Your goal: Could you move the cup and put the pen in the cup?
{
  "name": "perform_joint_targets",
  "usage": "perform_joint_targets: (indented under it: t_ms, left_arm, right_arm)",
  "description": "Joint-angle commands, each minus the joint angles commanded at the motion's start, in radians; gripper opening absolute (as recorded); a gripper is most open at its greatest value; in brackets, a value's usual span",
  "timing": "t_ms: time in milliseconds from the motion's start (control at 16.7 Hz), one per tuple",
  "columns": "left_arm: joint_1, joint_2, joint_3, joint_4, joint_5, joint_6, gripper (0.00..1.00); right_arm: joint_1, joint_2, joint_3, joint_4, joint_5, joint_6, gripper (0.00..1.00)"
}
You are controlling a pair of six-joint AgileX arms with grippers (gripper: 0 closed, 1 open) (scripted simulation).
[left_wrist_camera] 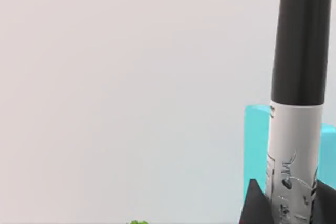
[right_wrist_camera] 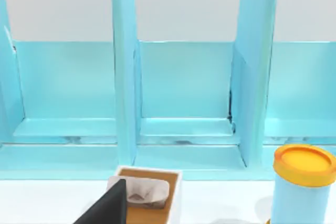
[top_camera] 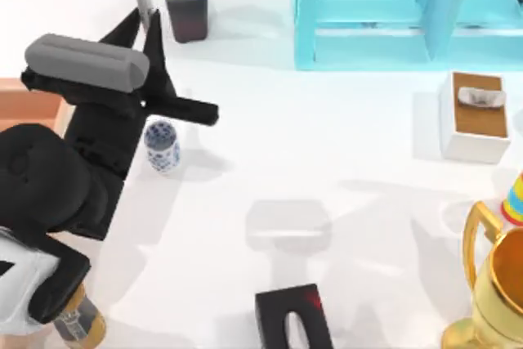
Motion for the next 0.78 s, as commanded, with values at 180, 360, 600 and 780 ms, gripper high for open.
perform_joint_targets:
  t_ms: [180,360,600,780]
  left_arm:
    - [0.048,0.071,0.017,-0.032,-0.019,-0.036,0.00]
    - [0.058,0.082,0.019,-0.040,-0.024,-0.043,0.00]
    - [0.058,0.082,0.019,-0.040,-0.024,-0.043,0.15]
    - [0.058,0.082,0.019,-0.040,-0.024,-0.043,0.38]
  right_arm:
    - [0.000,0.000,0.000,0.000,0.000,0.000,1.00]
    - [0.000,0.000,0.000,0.000,0.000,0.000,1.00]
    - [0.000,0.000,0.000,0.000,0.000,0.000,1.00]
    - [0.000,0.000,0.000,0.000,0.000,0.000,1.00]
